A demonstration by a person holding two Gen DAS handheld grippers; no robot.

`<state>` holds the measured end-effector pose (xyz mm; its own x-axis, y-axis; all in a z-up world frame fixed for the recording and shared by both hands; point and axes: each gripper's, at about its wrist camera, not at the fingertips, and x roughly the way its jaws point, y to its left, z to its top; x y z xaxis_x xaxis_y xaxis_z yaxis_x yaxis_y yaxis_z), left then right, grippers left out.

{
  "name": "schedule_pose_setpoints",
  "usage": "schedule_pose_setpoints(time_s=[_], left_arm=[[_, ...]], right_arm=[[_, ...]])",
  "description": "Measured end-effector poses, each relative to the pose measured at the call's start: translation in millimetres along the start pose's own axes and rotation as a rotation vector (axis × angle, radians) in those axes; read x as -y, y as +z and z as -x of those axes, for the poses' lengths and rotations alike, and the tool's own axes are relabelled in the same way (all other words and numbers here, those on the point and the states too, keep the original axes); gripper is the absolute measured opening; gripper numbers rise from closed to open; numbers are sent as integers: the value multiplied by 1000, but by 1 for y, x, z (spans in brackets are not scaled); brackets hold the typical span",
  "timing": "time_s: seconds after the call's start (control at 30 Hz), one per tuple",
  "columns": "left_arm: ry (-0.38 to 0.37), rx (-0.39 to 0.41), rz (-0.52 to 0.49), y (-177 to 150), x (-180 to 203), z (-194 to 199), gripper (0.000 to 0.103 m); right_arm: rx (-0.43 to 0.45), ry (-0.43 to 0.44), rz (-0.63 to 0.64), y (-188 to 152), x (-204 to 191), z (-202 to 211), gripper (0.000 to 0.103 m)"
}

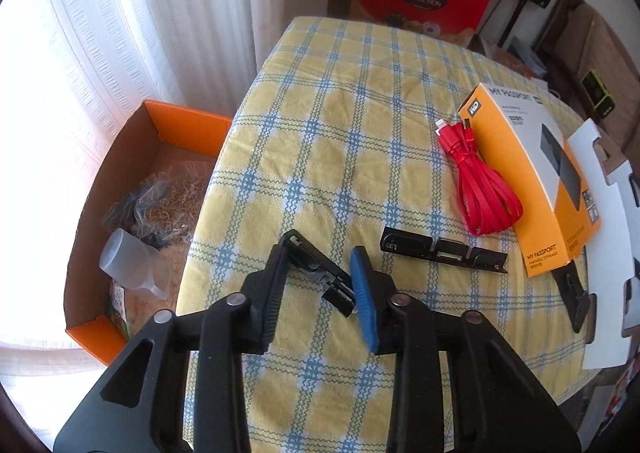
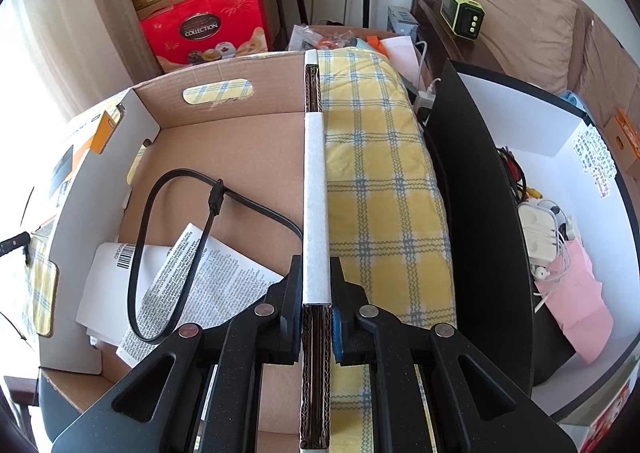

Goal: Organize objects
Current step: 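Reach the left tool to the black plastic bracket and grasp it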

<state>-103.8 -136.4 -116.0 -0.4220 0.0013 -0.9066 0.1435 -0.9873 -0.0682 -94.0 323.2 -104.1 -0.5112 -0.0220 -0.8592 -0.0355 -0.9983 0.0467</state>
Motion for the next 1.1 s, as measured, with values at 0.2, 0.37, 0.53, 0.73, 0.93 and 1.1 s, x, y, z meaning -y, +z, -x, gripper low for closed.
schedule_pose_setpoints(time_s=[0.2, 0.37, 0.53, 0.73, 0.93, 1.1], left_arm=[[-40, 30, 25, 0, -5, 7, 0], [-103, 23, 24, 0, -2, 13, 0], [-124, 15, 51, 0, -5, 13, 0], [-84, 12, 50, -2, -9, 15, 53], [17, -7, -40, -12, 6, 3, 27], [-4, 8, -60, -16, 10, 7, 16]], right_arm=[[-1, 7, 14, 1, -5, -1, 10], [-2, 9, 11, 1, -6, -2, 10], [-2, 8, 17, 0, -7, -2, 10], [-1, 12, 12, 1, -6, -2, 10], [-3, 15, 8, 1, -5, -2, 10], [-5, 13, 8, 1, -5, -2, 10]])
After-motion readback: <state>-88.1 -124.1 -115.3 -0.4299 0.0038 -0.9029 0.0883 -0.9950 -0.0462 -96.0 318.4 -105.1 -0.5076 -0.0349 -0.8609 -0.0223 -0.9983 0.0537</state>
